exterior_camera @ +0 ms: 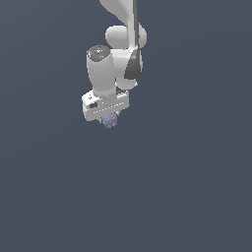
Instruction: Pick up the object and move it to a goal position.
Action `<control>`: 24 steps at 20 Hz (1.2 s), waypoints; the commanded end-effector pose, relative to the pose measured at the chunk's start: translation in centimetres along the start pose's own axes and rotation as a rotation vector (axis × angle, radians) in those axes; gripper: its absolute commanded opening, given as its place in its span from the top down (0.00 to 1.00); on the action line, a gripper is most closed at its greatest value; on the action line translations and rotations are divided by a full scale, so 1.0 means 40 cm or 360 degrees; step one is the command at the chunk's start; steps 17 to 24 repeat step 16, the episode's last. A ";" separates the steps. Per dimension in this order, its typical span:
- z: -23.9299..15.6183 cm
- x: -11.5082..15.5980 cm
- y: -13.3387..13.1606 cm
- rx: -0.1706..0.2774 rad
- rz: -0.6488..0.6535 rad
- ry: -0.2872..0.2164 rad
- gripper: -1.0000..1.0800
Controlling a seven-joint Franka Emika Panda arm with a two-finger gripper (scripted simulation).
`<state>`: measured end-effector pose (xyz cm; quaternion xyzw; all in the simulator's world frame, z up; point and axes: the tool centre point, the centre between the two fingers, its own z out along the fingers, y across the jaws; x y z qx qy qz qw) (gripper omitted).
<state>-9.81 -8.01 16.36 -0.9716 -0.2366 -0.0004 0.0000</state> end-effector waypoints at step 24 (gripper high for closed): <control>-0.165 -0.130 0.039 0.0001 -0.0001 0.0000 1.00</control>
